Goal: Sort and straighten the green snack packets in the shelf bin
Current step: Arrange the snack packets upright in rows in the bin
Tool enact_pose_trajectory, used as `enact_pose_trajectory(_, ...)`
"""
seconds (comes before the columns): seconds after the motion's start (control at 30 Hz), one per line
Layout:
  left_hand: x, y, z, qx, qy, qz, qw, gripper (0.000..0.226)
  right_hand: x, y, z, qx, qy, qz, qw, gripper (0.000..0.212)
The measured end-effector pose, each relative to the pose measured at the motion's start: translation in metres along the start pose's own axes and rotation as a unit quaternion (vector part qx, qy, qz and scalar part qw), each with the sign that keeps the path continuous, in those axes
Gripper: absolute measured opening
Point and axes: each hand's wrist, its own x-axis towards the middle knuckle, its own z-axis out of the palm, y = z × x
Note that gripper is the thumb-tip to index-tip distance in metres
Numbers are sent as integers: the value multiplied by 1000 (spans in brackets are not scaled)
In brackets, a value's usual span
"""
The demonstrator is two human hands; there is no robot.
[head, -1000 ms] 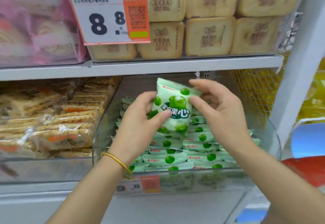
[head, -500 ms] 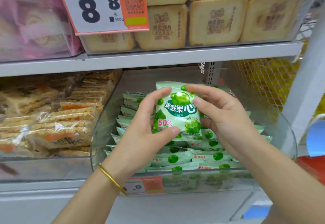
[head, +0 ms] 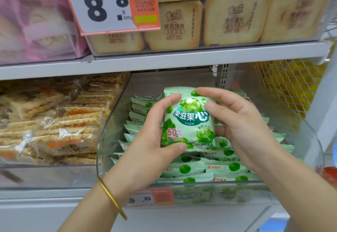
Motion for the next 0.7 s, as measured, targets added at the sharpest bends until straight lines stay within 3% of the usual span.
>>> enact_pose_trajectory(0.07,-1,-2,0,53,25,5,998,75,1,1,5,-13,10,-12,1000,30)
enact_pose_trajectory(0.13,-2,-5,0,172,88,36,981,66,2,1,9,-24,34,-22,999,38)
enact_pose_trajectory(0.23,1,-6,1,362,191,89,908,49,6,3,12,-12,57,-27,998,52)
enact_pose_trajectory(0.3,3,-3,3,373,212,81,899,43,7,4,14,-5,56,-13,998,55)
enact_pose_trajectory(0.37,6,-1,7,343,199,61,916,44,6,4,14,19,50,5,999,48)
enact_pose_trajectory(0.47,8,-5,14,340,166,59,924,61,5,0,11,52,37,22,998,36)
enact_pose_trajectory(0.57,10,-14,16,379,159,79,908,71,4,-2,6,59,32,35,997,33)
enact_pose_trajectory(0.7,11,-13,12,331,154,94,926,51,3,-1,1,54,31,47,997,30)
